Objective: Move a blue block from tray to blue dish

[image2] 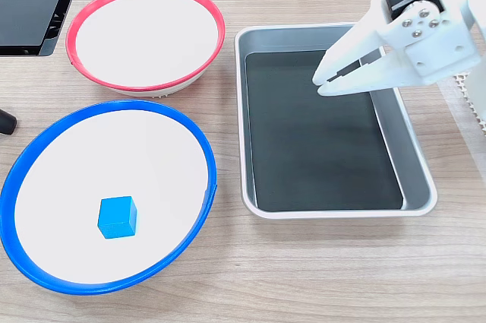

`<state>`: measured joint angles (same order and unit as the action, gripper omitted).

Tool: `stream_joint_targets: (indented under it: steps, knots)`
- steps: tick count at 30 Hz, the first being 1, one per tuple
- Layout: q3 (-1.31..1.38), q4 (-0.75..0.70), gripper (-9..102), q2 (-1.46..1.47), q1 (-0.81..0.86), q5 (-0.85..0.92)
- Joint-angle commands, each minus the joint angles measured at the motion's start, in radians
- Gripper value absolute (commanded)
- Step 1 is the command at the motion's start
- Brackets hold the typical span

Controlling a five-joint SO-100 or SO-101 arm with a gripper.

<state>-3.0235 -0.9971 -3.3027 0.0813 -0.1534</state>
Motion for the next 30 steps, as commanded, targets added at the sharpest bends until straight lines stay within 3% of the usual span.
stream_joint_targets:
  steps: [1, 30]
  knots:
    - [0.000, -0.002, 2, -0.025, -0.008, 0.005]
    - [0.000, -0.002, 0, -0.025, -0.008, 0.005]
